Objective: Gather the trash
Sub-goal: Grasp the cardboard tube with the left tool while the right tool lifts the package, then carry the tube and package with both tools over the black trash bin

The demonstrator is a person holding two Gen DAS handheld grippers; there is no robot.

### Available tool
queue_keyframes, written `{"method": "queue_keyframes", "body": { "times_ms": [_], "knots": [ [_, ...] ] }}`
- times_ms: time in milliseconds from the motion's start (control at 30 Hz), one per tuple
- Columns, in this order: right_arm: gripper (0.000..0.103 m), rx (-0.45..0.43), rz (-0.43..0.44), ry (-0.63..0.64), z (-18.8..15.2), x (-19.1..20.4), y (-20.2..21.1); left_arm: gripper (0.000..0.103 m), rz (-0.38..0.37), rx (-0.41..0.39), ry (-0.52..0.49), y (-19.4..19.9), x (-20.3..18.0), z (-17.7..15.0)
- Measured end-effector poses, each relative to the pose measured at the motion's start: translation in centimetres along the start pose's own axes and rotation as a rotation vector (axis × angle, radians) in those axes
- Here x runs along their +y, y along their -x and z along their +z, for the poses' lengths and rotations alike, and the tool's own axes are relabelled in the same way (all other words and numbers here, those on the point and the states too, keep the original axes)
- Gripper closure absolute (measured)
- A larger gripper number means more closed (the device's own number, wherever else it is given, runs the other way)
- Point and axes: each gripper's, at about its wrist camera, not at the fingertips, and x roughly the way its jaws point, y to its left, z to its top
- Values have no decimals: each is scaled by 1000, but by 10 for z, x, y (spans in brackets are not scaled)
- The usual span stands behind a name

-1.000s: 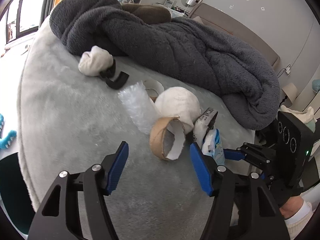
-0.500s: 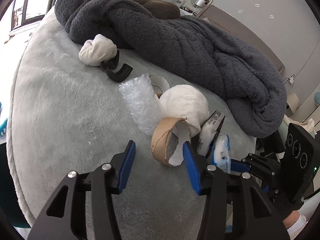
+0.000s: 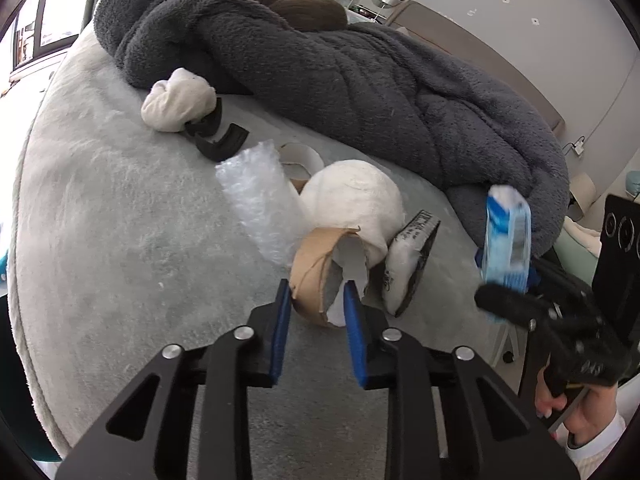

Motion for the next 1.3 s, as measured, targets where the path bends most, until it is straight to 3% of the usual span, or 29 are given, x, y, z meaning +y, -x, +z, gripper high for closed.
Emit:
{"method": "queue_keyframes", "body": {
  "times_ms": [67,600,1300],
  "knots": [
    [50,-8,-4,-9,3,-2,1,84,2,4,-12,0,-2,-1],
    [50,-10,15,19,23,25,-11,86,27,-55,-35,32,10,5],
    [50,26,82,64,55,95,-66,86,175,-107,-47,87,73,3]
  ]
}}
